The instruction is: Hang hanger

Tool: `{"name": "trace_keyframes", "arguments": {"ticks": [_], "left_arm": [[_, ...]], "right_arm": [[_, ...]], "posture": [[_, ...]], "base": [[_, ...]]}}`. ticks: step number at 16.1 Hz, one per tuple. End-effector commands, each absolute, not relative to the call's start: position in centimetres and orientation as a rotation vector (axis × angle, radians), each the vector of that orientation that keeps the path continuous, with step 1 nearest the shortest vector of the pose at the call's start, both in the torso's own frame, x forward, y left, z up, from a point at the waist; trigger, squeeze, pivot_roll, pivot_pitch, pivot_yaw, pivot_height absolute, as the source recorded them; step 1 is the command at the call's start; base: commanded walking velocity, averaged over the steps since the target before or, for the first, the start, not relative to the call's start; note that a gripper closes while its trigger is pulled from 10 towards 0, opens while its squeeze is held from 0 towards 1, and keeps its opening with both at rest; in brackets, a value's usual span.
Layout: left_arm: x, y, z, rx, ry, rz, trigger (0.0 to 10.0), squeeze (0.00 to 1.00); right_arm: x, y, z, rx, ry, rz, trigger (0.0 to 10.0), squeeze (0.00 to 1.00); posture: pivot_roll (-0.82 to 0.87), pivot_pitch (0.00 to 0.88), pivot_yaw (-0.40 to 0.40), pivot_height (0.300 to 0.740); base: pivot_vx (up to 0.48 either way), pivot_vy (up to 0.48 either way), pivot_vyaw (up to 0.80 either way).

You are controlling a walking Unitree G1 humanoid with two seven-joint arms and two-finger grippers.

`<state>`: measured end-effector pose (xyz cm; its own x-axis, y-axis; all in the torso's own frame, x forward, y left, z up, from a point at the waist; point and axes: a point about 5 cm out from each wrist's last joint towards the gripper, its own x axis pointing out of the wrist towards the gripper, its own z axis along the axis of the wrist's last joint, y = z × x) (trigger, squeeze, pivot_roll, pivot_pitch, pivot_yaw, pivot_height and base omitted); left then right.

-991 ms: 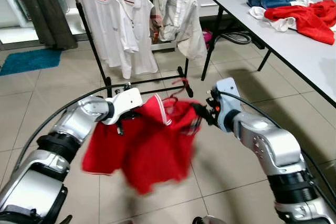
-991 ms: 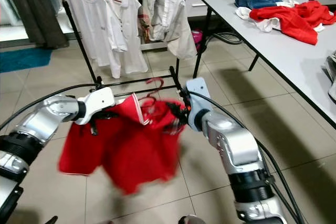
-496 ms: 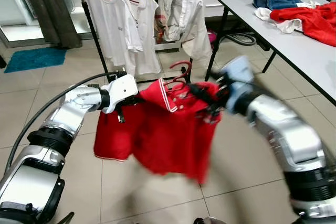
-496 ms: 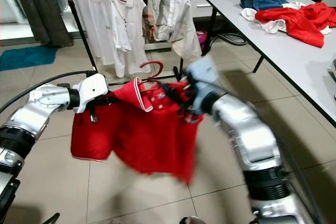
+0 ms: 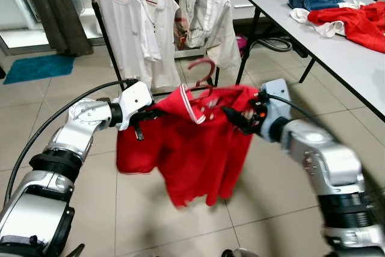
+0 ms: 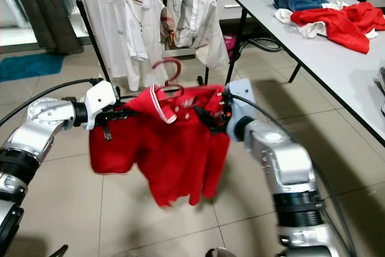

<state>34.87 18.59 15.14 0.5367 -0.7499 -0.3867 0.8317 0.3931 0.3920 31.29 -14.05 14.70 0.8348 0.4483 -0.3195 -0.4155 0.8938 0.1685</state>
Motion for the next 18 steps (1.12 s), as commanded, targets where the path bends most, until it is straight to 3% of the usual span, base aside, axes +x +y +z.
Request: {"name": "trace_keyframes", "arguments": {"ticks": [1, 3, 4, 5, 18], "left_arm": [[35.0, 18.5, 16.2, 0.581, 0.096, -1.004, 0.0, 0.0], [35.0, 18.5, 16.2, 0.579, 0.097, -1.009, 0.0, 0.0], [35.0, 18.4, 16.2, 0.58, 0.098, -1.011, 0.0, 0.0], [35.0, 18.4, 16.3, 0.58, 0.099, -1.015, 0.0, 0.0], [34.8, 18.3, 16.1, 0.578, 0.112, -1.041, 0.0, 0.0]], "right_arm": [[31.6, -14.0, 14.9, 0.165, 0.368, 0.435, 10.0, 0.0], [32.0, -14.2, 14.5, 0.164, 0.388, 0.381, 10.0, 0.0], [32.2, -14.3, 14.5, 0.177, 0.384, 0.364, 5.9, 0.0], [32.4, -14.5, 14.5, 0.193, 0.377, 0.344, 0.0, 0.0], [33.3, -14.5, 14.3, 0.231, 0.327, 0.3, 0.0, 0.0]], "posture": [[-0.1, 0.0, 0.008, 0.74], [-0.1, 0.0, 0.008, 0.74], [-0.1, 0.0, 0.008, 0.74], [-0.1, 0.0, 0.007, 0.74], [-0.1, 0.0, -0.003, 0.74]], "base": [[0.0, 0.0, 0.0], [0.0, 0.0, 0.0], [0.0, 0.0, 0.0], [0.0, 0.0, 0.0], [0.0, 0.0, 0.0]]}}
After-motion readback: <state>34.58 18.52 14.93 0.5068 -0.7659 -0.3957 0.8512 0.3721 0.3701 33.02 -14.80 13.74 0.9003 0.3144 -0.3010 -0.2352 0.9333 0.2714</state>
